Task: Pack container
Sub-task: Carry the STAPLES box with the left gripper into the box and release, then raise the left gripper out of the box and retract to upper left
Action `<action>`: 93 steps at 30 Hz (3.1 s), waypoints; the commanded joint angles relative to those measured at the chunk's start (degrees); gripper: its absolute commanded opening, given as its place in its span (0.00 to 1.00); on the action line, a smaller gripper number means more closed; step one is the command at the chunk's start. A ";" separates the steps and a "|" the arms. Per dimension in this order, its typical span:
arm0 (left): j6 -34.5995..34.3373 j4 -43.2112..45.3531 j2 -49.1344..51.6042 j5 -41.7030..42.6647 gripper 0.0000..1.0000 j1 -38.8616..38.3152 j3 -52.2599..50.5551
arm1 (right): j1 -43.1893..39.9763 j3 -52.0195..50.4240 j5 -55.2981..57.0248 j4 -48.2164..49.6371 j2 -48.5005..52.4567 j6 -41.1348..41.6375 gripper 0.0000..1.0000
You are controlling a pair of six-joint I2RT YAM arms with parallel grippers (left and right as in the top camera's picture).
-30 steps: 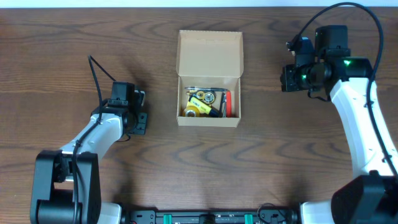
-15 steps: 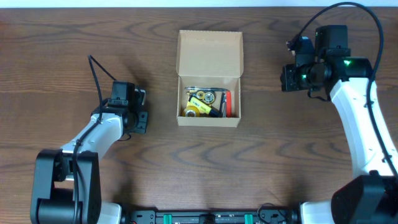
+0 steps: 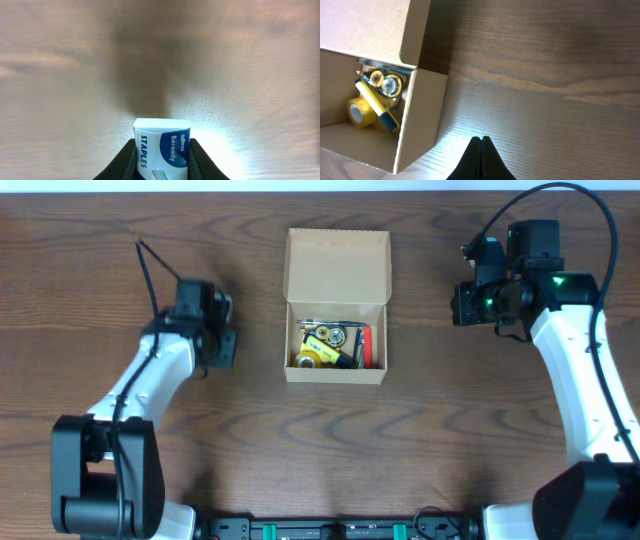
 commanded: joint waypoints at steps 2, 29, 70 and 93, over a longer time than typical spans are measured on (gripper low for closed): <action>2.95 -2.82 0.13 4.13 0.17 -1.79 9.05 | -0.50 0.92 0.00 0.17 -0.94 0.98 0.02; 39.08 -10.10 7.37 8.37 0.17 -30.77 17.18 | -0.50 0.94 0.15 -0.04 -0.94 0.92 0.01; 40.54 -12.98 5.31 5.51 0.34 -25.64 27.34 | -0.44 0.94 -0.55 1.92 -0.94 5.14 0.02; 14.99 -12.17 6.03 32.39 0.06 12.76 33.05 | 3.85 0.76 -5.92 14.84 7.06 21.49 0.02</action>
